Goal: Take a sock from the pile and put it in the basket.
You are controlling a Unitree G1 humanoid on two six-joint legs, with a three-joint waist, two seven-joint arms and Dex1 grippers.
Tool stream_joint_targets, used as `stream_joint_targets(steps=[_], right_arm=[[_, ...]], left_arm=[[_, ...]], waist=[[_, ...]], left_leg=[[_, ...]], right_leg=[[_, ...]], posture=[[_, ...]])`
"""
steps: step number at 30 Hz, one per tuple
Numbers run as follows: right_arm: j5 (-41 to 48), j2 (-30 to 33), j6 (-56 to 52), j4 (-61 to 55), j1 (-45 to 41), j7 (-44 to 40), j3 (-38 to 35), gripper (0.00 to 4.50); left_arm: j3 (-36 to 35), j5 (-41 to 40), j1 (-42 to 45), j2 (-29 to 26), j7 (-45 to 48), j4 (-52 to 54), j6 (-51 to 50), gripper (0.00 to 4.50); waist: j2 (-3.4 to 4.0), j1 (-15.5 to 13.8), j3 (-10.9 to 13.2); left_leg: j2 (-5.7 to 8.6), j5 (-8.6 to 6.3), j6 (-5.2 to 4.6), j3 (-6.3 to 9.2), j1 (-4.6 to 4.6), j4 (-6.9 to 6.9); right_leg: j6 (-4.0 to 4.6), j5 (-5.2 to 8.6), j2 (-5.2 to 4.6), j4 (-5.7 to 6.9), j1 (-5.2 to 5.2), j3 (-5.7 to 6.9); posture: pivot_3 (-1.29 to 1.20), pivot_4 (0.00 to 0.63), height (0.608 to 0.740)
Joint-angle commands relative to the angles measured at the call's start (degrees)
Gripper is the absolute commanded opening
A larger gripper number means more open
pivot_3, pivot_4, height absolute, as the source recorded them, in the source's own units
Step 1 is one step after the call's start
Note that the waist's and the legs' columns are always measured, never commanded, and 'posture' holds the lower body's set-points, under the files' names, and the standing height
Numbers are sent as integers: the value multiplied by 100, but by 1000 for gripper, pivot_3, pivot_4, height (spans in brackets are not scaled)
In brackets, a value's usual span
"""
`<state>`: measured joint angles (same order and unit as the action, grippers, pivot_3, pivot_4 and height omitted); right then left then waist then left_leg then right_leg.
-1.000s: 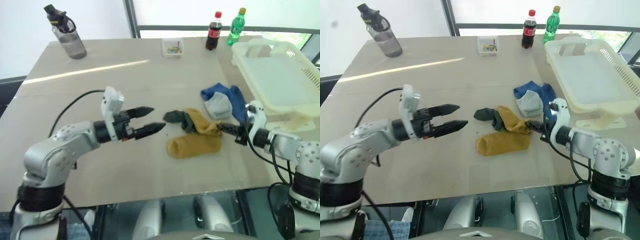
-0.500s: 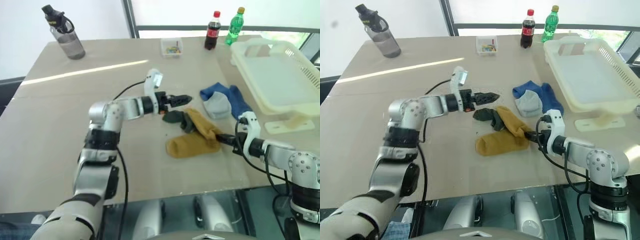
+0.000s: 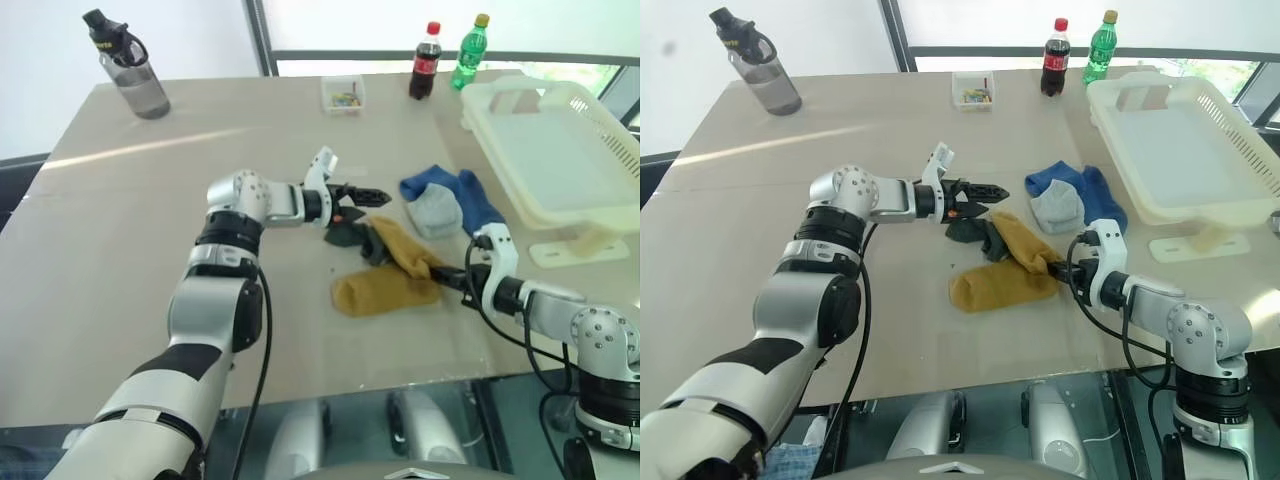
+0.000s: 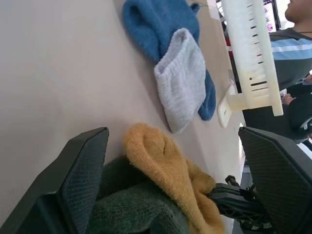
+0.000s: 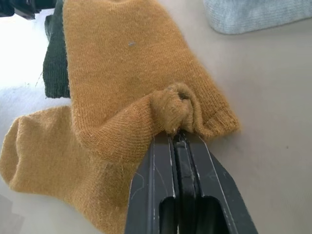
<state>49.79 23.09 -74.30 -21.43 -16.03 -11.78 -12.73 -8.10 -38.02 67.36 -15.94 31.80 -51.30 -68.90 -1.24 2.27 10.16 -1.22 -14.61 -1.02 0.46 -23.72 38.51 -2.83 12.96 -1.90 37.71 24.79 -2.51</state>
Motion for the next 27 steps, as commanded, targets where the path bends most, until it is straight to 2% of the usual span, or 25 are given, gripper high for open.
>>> stream_joint_targets(steps=[1, 13, 21, 24, 27], right_arm=[[-37, -38, 72, -174, 39, 32, 3, 115], [-139, -138, 160, -182, 51, 74, 80, 115], [-161, -136, 105, -215, 8, 61, 91, 115], [-160, -127, 94, -230, 17, 66, 71, 0], [-156, -124, 84, -245, 19, 69, 58, 0]], left_arm=[[-308, 19, 295, -3, 197, -392, -140, 4500], [-1259, 62, 685, 98, 13, -1407, 187, 4500], [-1370, 218, 644, 280, 59, -1582, 277, 4500], [-1359, 281, 598, 365, 98, -1589, 265, 3420], [-1373, 331, 602, 426, 118, -1600, 287, 1976]], waist=[[0, -2, 0], [0, -1, 0], [0, -4, 0], [0, -5, 0], [0, -6, 0]], left_leg=[[0, 0, 0, 0, 0, 0], [0, 0, 0, 1, 2, 0], [1, 0, 1, 1, 1, 0], [1, 0, 1, 2, 1, 1], [2, 0, 1, 1, 1, 1]], right_leg=[[0, 0, 0, 1, 0, 0], [0, 0, -1, 4, 0, 1], [0, 0, -2, 6, 0, 1], [0, 0, -2, 8, 1, 1], [0, -1, -3, 9, 0, 1]], posture=[[0, 150, 740], [0, 150, 740], [0, 150, 740], [0, 150, 740], [0, 150, 740]])
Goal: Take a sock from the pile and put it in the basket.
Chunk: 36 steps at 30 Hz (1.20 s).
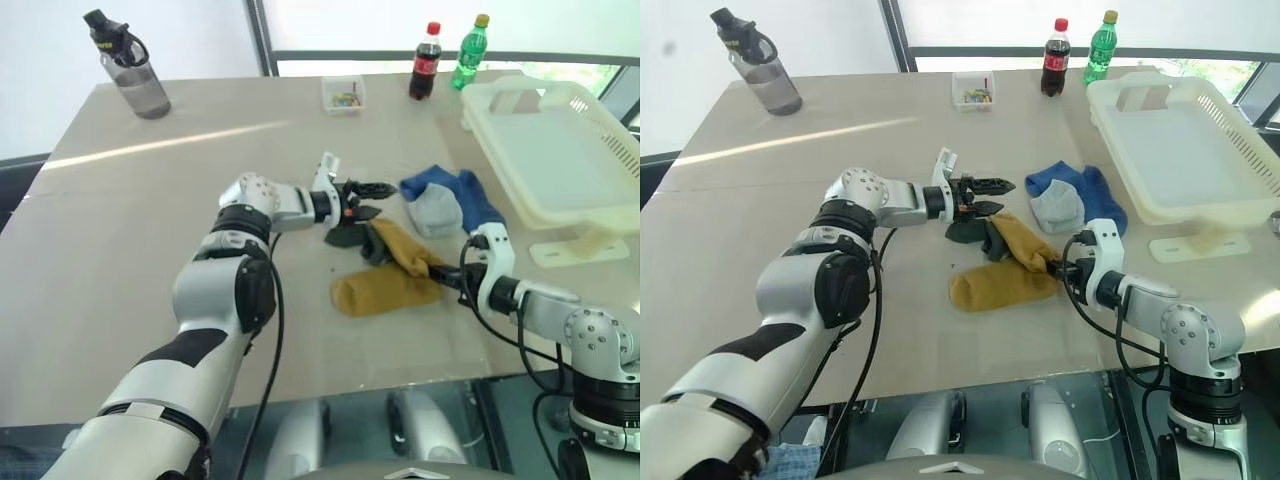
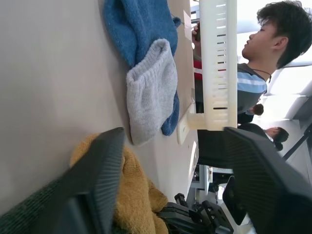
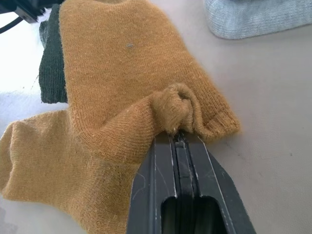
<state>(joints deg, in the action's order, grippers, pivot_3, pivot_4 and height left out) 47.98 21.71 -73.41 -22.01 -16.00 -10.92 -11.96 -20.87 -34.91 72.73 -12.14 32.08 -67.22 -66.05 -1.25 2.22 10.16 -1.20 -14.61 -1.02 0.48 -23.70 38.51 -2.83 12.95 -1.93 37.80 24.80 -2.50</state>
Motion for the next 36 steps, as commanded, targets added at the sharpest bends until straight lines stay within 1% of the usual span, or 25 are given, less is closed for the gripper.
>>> stream_joint_targets(steps=[1, 2, 4, 7, 10, 14, 15, 16, 19, 20, 21, 22, 23, 24, 25, 29, 36], right_arm=[[25, 15, -7, -191, 16, -16, -21, 0], [27, 16, -12, -200, 18, -13, -22, 0], [32, 12, -19, -214, 21, -4, -31, 0], [27, 6, -16, -218, 22, 4, -34, 0], [32, -4, -21, -233, 30, 10, -34, 0], [10, -33, 3, -210, 28, 14, -1, 0], [-1, -39, 11, -197, 25, 13, 8, 0], [-10, -45, 15, -194, 28, 11, 13, 0], [-21, -65, 15, -202, 35, 11, 20, 0], [-22, -71, 15, -206, 38, 12, 19, 0], [-25, -79, 18, -210, 41, 16, 16, 0], [-29, -86, 20, -212, 43, 20, 13, 0], [-31, -93, 19, -219, 48, 24, 9, 0], [-33, -99, 17, -224, 51, 26, 7, 0], [-36, -101, 14, -229, 52, 26, 6, 0], [-45, -125, 3, -246, 48, 43, -6, 0], [-35, -147, -43, -331, 114, 63, -35, 0]], left_arm=[[-101, 30, 66, 63, 94, -9, 8, 1430], [-86, 48, 60, 77, 110, 2, 7, 872], [-50, 85, 38, 80, 170, 38, -54, 66], [29, 191, -4, 39, 272, 100, -99, 66], [322, 388, -75, -27, 695, 302, 8, 66], [545, 640, -117, -113, 953, 356, 235, 66], [598, 693, -123, -121, 1002, 358, 255, 574], [604, 716, -120, -125, 1013, 336, 253, 825], [588, 819, -98, -134, 885, 204, 347, 1969], [567, 853, -89, -141, 848, 157, 382, 2213], [636, 934, -84, -154, 903, 138, 406, 2867], [712, 1007, -83, -159, 991, 135, 418, 3141], [816, 1101, -87, -149, 1081, 143, 435, 3556], [879, 1166, -87, -136, 1125, 139, 460, 4079], [917, 1226, -85, -117, 1126, 114, 520, 4398], [819, 1328, -60, -104, 982, -91, 751, 4398], [783, 1320, 30, 96, 1172, -196, 644, 4398]], waist=[[0, 1, 0], [0, 3, 0], [0, 3, 0], [0, 2, 0], [0, 8, 0], [0, 3, 0], [0, 4, 0], [0, 3, 0], [0, 1, 0], [0, 2, 0], [0, 2, 0], [0, 3, 0], [0, 3, 0], [0, 2, 0], [0, 2, -1], [-1, 3, -2], [-1, -6, -3]], left_leg=[[0, 0, 0, 0, 0, 0], [0, 0, 0, 0, 0, 0], [0, 0, 0, 0, 0, 0], [0, 0, 0, 0, 0, 0], [0, 0, 0, -1, 1, 0], [0, 0, 0, 0, 0, 0], [0, 0, 0, 0, 0, 0], [0, 0, 0, -1, 1, 0], [0, 0, 0, 0, 0, 0], [0, 0, 0, 0, 0, 0], [0, 0, 0, 0, 0, 0], [0, 0, 0, 0, 1, 0], [0, 0, 0, 0, 1, 0], [0, 0, 0, 1, 0, 0], [1, 0, 0, 0, 1, 0], [1, 0, 0, -1, 5, 1], [1, 0, 0, 0, 6, 2]], right_leg=[[0, 0, 0, 0, 0, 0], [0, 0, 0, 0, 0, 0], [0, 0, 0, 0, 0, 0], [0, 0, 0, 1, 0, 0], [0, 0, 0, 1, 0, 0], [0, 0, 0, 3, 1, 0], [0, 0, 0, 3, 1, 0], [0, 0, 0, 3, 1, -1], [0, 0, 0, 2, 1, 0], [0, 0, 0, 2, 1, -1], [0, 0, 0, 3, 1, -1], [0, 0, 0, 3, 1, 0], [0, 0, 0, 3, 1, 0], [0, 0, 0, 3, 1, 0], [0, 0, 0, 3, 1, 0], [0, 0, 0, 7, 0, -1], [0, 0, 0, 10, -2, -1]], posture=[[0, 150, 740], [0, 150, 740], [0, 150, 740], [0, 150, 740], [0, 150, 740], [0, 150, 740], [0, 150, 740], [0, 150, 740], [0, 150, 740], [0, 150, 740], [0, 150, 740], [0, 150, 740], [0, 150, 740], [0, 150, 740], [0, 150, 740], [0, 150, 740], [0, 150, 740]])
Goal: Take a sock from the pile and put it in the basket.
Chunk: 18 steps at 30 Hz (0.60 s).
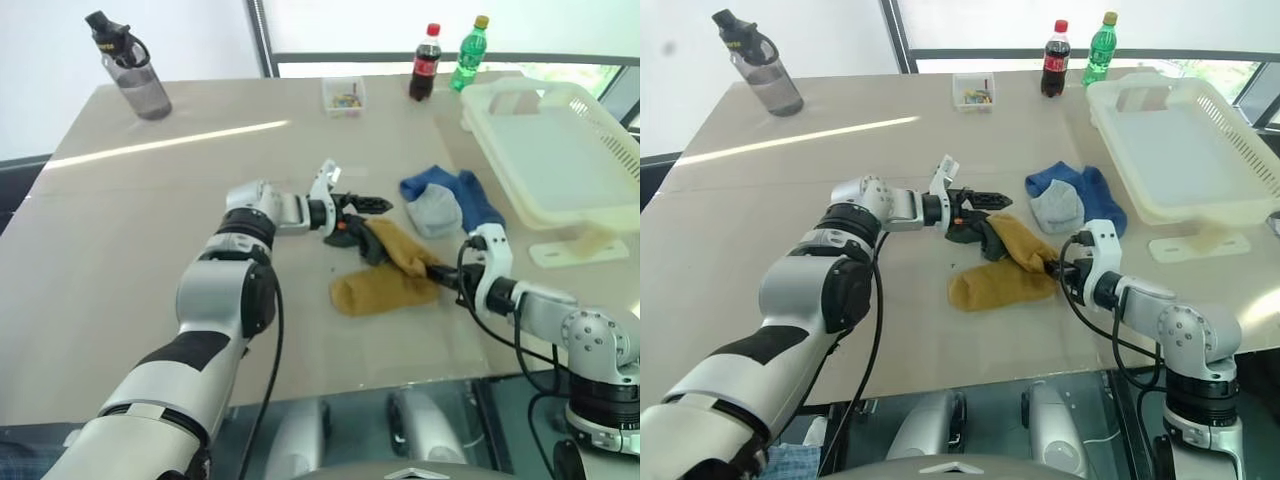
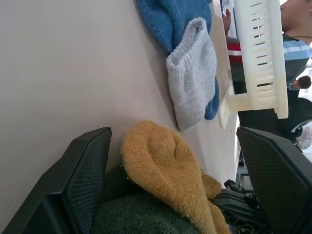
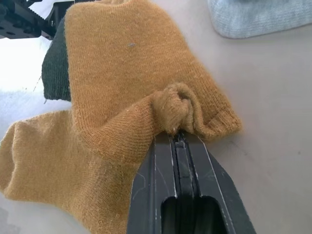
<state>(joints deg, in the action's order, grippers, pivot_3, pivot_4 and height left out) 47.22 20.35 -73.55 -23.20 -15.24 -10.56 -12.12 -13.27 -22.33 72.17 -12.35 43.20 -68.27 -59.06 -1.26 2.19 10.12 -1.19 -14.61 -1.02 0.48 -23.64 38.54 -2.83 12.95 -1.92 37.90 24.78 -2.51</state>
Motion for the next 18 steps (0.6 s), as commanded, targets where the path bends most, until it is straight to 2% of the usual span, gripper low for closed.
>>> stream_joint_targets(steps=[1, 4, 7, 15, 18], right_arm=[[44, -15, -37, -225, 42, 33, -25, 0], [50, -25, -57, -259, 55, 51, -42, 0], [51, -40, -54, -275, 74, 75, -50, 0], [52, -56, -50, -263, 73, 92, -30, 0], [48, -46, -45, -265, 68, 79, -12, 0]], left_arm=[[29, 66, 87, 126, 101, -89, -89, 4398], [43, 88, 82, 120, 220, -79, -146, 4398], [61, 139, 67, 84, 282, -80, -152, 3666], [-122, 122, 106, 69, 230, -137, -90, 75], [-206, 75, 110, 67, 251, -119, -19, 75]], waist=[[0, -8, 0], [0, -9, 0], [0, -8, 0], [0, -6, 0], [0, -7, 0]], left_leg=[[0, 0, 0, 0, -1, 0], [0, 0, 0, 0, -3, 0], [1, 0, 0, 1, -3, 0], [1, 0, 0, 1, -4, 0], [1, 0, 0, 2, -4, 0]], right_leg=[[0, 0, 0, -1, 0, 0], [0, 0, 0, -3, 0, 1], [0, 0, 0, -3, 0, 1], [0, 0, 0, -3, 2, 1], [0, 0, 0, -2, 2, 1]], posture=[[0, 150, 740], [0, 150, 740], [0, 150, 740], [0, 150, 740], [0, 150, 740]])
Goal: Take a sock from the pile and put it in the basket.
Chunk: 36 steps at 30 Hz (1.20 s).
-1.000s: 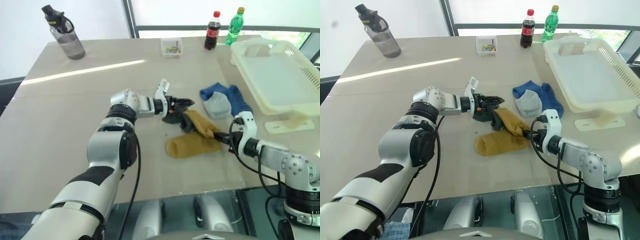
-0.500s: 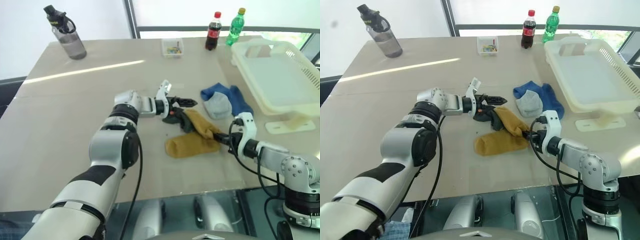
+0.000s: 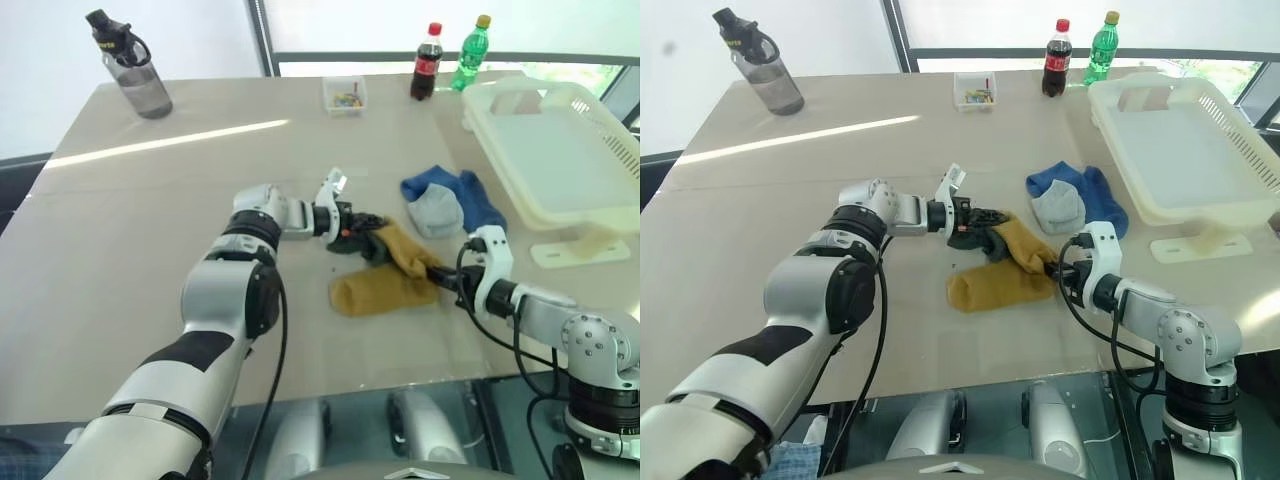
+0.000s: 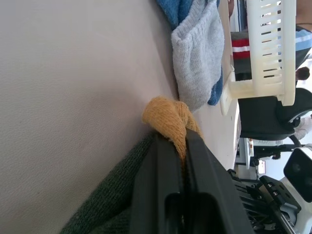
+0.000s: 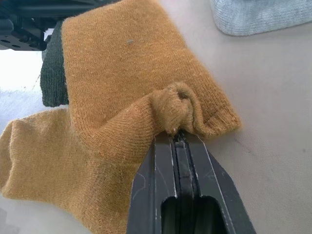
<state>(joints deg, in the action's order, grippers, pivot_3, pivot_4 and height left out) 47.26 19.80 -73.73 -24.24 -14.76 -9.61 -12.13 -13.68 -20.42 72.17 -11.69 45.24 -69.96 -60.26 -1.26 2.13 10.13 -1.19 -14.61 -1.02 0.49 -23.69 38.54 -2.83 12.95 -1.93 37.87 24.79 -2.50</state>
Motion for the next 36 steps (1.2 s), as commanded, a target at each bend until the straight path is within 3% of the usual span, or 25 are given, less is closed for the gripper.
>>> stream_joint_targets(steps=[1, 14, 21, 25, 28, 32, 36], right_arm=[[39, 10, -22, -169, 14, -15, -7, 0], [-112, -97, 768, -205, -518, -72, -69, 0], [-9, -139, 1023, -206, -721, -52, -218, 0], [199, 101, 809, -376, -651, -121, -332, 0], [578, 332, 550, -539, -665, -199, -443, 0], [914, 548, 331, -621, -682, -259, -427, 0], [1145, 680, 181, -563, -756, -332, -375, 0]], left_arm=[[-186, -127, 113, -5, 61, 63, 131, 75], [-583, -423, 294, -136, 401, 269, 355, 75], [-678, -743, 298, -335, 575, 854, -338, 75], [-573, -1246, -463, -540, 396, 2868, -1547, 75], [-934, -1895, -1713, -491, -194, 5622, -2605, 75], [-1324, -2060, -3122, 134, -1238, 8382, -2995, 75], [-1533, -2075, -4115, 636, -1955, 10065, -2852, 75]], waist=[[0, 0, 0], [0, 7, 0], [0, 9, 1], [3, 31, 1], [6, 64, 0], [4, -25, 0], [4, -73, 0]], left_leg=[[0, 0, 0, 0, 0, 0], [0, 0, 0, 1, -2, 0], [0, 0, 0, 3, -3, 0], [0, 0, 0, 2, -4, 0], [-8, 0, 1, 12, 2, -8], [-14, 2, 4, 14, -8, -8], [-7, 2, 4, 12, -3, 0]], right_leg=[[0, 0, 0, 0, 0, 0], [0, 0, 0, 0, 2, 2], [0, 0, -1, 0, 3, 3], [0, 0, -2, 0, 3, 2], [1, 0, -5, 8, 8, -17], [2, -1, -10, 13, 28, -21], [-7, -7, -18, 12, 18, -23]], posture=[[0, 150, 740], [0, 150, 740], [0, 150, 740], [0, 150, 740], [0, 150, 740], [0, 150, 740], [0, 150, 740]])
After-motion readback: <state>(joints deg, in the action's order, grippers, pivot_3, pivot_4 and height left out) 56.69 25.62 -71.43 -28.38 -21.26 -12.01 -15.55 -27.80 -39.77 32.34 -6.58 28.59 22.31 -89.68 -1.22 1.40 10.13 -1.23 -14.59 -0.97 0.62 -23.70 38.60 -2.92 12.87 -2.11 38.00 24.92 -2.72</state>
